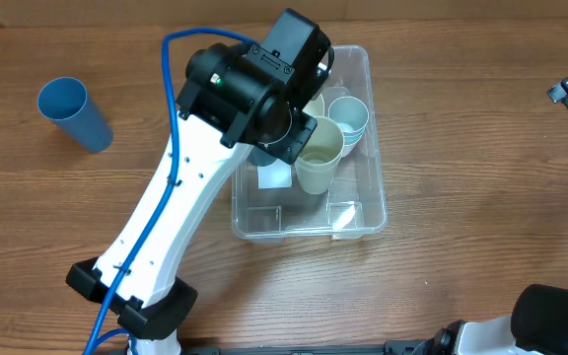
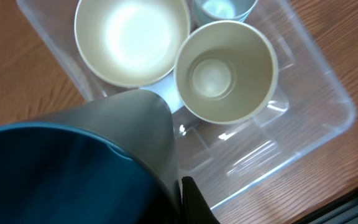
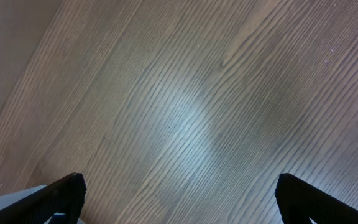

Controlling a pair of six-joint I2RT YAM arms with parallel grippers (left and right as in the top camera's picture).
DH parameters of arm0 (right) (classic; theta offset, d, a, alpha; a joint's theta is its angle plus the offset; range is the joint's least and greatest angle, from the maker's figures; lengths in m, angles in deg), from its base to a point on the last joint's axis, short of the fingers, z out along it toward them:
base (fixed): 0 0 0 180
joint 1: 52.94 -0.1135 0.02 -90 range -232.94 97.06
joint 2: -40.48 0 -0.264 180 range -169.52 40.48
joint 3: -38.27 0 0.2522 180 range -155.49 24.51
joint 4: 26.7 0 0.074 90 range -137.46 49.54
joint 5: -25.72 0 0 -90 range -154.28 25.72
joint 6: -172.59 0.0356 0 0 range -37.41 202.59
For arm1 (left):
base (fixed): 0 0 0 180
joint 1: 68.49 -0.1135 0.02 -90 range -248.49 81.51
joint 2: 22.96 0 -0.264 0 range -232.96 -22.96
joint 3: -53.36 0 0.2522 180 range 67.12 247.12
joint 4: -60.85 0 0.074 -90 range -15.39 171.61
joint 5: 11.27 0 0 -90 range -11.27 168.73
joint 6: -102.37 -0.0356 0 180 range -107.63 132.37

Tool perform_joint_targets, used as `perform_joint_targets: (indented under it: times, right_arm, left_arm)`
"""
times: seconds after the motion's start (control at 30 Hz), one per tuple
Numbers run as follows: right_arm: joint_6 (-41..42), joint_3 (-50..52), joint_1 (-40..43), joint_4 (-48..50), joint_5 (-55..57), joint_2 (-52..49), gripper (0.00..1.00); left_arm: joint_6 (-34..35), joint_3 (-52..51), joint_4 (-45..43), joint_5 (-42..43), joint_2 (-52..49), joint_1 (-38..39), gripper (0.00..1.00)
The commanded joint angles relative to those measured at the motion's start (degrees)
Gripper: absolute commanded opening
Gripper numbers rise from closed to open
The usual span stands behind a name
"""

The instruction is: Pack container

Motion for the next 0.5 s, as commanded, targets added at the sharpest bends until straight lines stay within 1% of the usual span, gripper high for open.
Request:
perform_joint_targets:
  times: [0.0, 0.1, 0.2, 0.3, 0.47]
  right_arm:
    - [0.2, -0.7, -0.2, 0.3, 0.2, 0.1, 1.0]
    - [0.2, -0.7, -0.2, 0.3, 0.2, 0.1, 1.0]
    - [0.2, -0.7, -0.2, 0.3, 0.2, 0.1, 1.0]
    - [0.2, -0.7, -0.2, 0.3, 0.2, 0.1, 1.0]
    - [0.2, -0.7, -0.2, 0.3, 0.2, 0.1, 1.0]
  left_arm:
    - [3.9, -4.9, -0.3, -3.0, 0.3, -0.1, 0.04]
    - [5.2, -12.7, -4.1, -3.2, 0.3, -0.3, 0.04]
    - [5.5, -21.2, -12.1, -2.8, 0.3, -0.3, 0.04]
    - [5.5, -23.3, -14.7, -1.9, 0.3, -0.3, 0.04]
    - [5.2, -22.4, -17.0, 0.3, 0.3, -0.3, 0.04]
